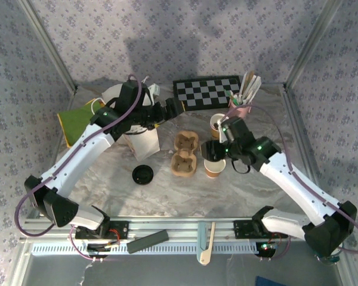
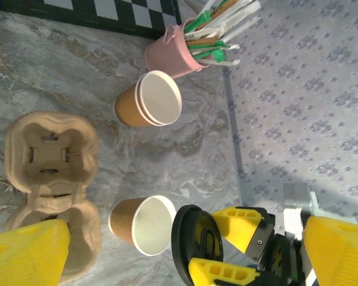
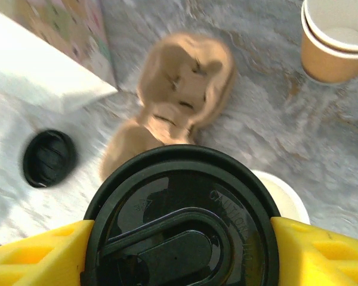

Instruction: Pack the takeout coffee

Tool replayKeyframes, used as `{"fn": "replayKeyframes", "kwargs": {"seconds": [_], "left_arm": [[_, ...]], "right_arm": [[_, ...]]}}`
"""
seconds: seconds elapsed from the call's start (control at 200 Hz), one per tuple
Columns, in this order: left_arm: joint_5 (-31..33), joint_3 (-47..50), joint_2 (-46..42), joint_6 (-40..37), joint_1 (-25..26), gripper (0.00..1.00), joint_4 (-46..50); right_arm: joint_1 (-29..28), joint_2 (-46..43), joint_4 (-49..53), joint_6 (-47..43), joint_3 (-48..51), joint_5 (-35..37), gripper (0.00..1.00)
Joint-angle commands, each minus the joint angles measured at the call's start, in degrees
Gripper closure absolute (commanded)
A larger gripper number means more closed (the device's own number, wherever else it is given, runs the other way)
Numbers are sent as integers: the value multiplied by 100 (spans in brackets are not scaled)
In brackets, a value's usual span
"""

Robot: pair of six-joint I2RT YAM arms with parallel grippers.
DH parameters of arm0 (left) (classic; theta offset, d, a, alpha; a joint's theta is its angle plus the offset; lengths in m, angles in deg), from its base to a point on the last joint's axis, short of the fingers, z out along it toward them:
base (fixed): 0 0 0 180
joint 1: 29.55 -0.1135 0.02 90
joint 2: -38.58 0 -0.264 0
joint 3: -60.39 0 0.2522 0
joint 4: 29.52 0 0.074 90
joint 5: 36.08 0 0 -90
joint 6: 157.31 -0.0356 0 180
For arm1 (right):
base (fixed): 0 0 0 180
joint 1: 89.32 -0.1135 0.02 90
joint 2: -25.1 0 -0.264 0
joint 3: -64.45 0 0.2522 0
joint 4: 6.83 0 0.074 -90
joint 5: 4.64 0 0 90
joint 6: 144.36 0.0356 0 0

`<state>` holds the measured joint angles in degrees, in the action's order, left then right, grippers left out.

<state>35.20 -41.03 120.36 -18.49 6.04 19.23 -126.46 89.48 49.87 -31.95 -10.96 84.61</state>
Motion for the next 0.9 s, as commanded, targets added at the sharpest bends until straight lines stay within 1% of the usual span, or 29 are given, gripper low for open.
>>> {"fn": "replayKeyframes", "kwargs": {"seconds": [0.0, 0.105, 0.275, 0.6, 0.74, 0.765, 0.895], "left_arm": [[271, -241, 55, -415, 149, 0, 471], [382, -265, 79, -461, 255, 0, 608], [474, -193, 30, -430, 337, 0, 641], [563, -66, -53, -331, 377, 0, 584], [562, -76, -39, -327, 371, 0, 574], [562, -78, -31, -325, 379, 0, 568], [569, -78, -33, -315, 371, 0, 567]], "right_arm": [[-399, -12, 338, -308, 268, 1356, 29], [-602, 113, 199, -206, 452, 1668, 28], [-628, 215, -101, -37, 733, 1827, 29], [-601, 242, -671, 190, 1091, 1676, 30], [-610, 186, -822, 245, 1289, 1675, 30], [-616, 160, -1001, 254, 1320, 1688, 30], [-654, 7, -1239, 298, 1518, 1768, 30]]}}
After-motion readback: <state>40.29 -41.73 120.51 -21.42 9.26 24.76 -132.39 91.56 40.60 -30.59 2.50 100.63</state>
